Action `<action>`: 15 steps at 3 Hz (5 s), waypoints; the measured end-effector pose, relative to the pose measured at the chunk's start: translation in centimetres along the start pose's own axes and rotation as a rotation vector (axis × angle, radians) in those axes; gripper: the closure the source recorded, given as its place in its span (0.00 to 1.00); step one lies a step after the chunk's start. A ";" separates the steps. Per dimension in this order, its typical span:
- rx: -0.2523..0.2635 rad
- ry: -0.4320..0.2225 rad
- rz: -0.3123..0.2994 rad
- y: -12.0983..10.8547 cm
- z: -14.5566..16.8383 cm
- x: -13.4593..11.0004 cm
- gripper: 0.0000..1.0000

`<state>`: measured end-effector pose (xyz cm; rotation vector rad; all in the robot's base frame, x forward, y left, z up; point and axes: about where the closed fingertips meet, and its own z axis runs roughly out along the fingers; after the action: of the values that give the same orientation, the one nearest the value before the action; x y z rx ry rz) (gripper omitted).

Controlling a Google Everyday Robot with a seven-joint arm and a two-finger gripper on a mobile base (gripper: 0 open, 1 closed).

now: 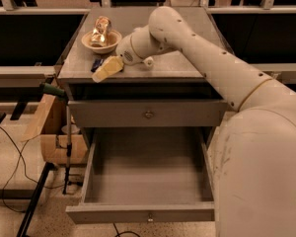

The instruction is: Place rxbar blueberry into middle drawer

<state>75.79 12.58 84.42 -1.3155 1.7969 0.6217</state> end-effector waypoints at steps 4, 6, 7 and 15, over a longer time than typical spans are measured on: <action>0.000 0.028 0.042 0.8 0.7 1.6 0.16; 0.015 0.036 0.036 0.9 0.7 1.7 0.64; 0.017 0.036 0.035 0.9 0.5 1.3 0.88; -0.213 0.073 -0.096 9.8 -14.9 13.7 1.00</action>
Offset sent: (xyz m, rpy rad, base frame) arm -0.0079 -0.0043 -0.0148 -0.0073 0.0355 -0.0312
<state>60.07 -3.03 80.59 -1.5761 1.7508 0.7366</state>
